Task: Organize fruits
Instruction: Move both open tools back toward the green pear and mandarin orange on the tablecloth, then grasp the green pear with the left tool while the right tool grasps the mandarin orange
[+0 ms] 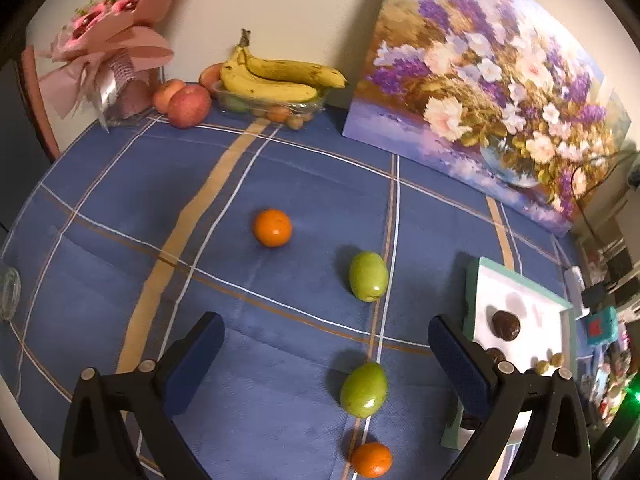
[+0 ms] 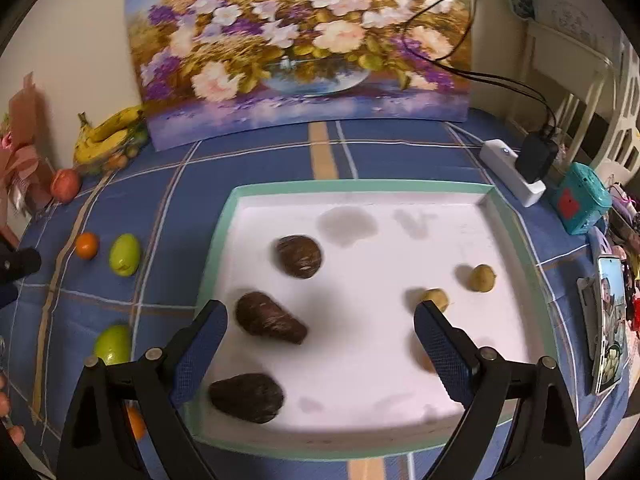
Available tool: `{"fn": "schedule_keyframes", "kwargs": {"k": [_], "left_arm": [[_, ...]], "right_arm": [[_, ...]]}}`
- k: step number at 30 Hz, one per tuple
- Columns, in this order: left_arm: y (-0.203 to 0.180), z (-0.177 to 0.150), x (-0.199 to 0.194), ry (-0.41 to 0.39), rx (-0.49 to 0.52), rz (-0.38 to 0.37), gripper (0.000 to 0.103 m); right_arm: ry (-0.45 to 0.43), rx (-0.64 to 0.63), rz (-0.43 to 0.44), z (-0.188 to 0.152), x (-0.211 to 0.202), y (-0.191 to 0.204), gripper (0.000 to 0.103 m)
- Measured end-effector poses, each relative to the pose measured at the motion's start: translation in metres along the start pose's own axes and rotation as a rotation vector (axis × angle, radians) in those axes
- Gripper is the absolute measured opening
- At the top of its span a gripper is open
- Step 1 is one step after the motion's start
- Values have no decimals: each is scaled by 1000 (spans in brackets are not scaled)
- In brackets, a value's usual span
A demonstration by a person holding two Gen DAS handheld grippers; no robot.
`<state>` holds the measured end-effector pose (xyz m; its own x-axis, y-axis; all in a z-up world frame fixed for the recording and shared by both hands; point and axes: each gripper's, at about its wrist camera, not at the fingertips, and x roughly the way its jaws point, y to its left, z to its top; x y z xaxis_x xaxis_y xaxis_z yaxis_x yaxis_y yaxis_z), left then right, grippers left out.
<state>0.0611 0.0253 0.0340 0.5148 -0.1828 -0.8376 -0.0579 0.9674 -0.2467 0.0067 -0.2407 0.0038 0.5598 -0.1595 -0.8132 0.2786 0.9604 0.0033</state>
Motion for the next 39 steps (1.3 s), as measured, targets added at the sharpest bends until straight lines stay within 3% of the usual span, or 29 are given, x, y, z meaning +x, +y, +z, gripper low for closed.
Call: {"fn": "schedule_keyframes", "kwargs": {"k": [10, 19, 26, 28, 33, 35, 37, 39], "left_arm": [[23, 0, -10, -18, -53, -28, 103], [13, -19, 40, 196, -23, -19, 103], [2, -39, 68, 297, -49, -54, 100], [-4, -43, 72, 320, -41, -78, 89], [-25, -47, 80, 353, 18, -105, 76], [-30, -50, 85, 367, 31, -104, 65], [-32, -52, 89, 380, 37, -108, 48], [-34, -54, 92, 389, 46, -99, 44]], "right_arm": [[30, -48, 131, -2, -7, 41, 95], [103, -86, 113, -10, -4, 54, 95], [137, -31, 100, -12, -2, 41, 95], [139, -18, 99, -13, -2, 36, 95], [151, 9, 88, -14, -1, 24, 95], [154, 16, 86, -14, -1, 21, 95], [157, 20, 85, -14, 0, 20, 95], [159, 23, 84, -14, 0, 18, 95]]}}
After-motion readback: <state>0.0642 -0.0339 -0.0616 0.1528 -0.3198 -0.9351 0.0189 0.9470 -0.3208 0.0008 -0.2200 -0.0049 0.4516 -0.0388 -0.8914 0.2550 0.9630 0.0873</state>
